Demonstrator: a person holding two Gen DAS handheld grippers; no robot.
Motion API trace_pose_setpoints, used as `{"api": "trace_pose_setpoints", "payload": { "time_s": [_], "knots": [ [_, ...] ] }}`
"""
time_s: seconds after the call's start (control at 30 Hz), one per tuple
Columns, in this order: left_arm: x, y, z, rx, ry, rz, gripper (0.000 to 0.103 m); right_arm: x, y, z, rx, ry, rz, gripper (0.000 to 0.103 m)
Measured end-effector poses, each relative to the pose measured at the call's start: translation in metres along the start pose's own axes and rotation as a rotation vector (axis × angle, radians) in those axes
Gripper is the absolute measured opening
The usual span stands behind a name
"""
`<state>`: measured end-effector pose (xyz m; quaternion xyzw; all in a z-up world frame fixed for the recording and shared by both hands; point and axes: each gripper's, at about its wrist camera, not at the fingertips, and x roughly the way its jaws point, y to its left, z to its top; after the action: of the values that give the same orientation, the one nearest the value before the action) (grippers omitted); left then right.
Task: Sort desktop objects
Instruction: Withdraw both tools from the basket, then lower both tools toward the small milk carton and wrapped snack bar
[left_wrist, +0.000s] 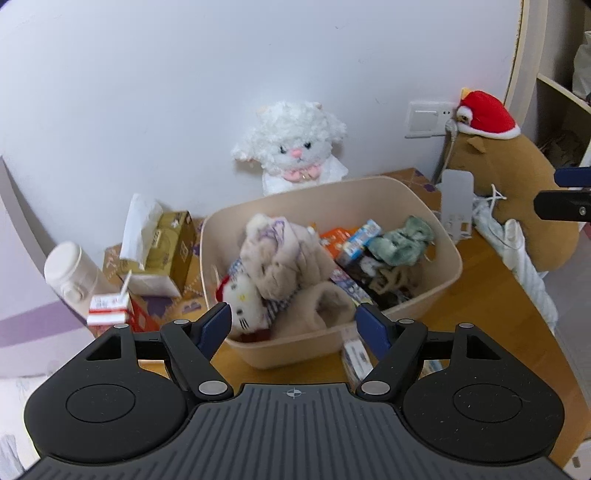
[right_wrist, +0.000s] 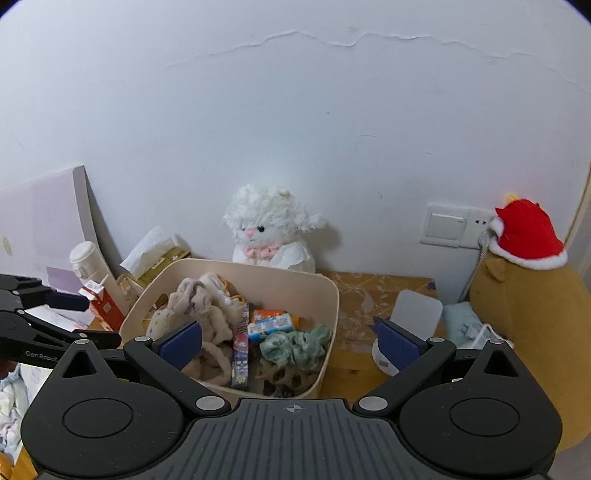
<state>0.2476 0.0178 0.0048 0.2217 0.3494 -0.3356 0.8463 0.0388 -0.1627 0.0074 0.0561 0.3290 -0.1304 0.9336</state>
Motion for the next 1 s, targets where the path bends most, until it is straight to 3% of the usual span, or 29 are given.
{"api": "trace_pose_setpoints", "payload": {
  "time_s": [0.2,0.53,1.0],
  "knots": [
    [-0.009,-0.008,-0.027,0.015,0.016,0.015,0.076,-0.020,-0.003,-0.028,0.002,0.010,0.030,0.103],
    [-0.016,-0.020,-0.074,0.025,0.089,-0.037,0.076,-0.042,-0.004,-0.090,0.001,0.043,0.042,0.103],
    [0.005,-0.040,-0.117,0.035,0.127,-0.051,0.076,-0.027,0.009,-0.166,-0.022,0.120,0.008,0.103]
  ]
}}
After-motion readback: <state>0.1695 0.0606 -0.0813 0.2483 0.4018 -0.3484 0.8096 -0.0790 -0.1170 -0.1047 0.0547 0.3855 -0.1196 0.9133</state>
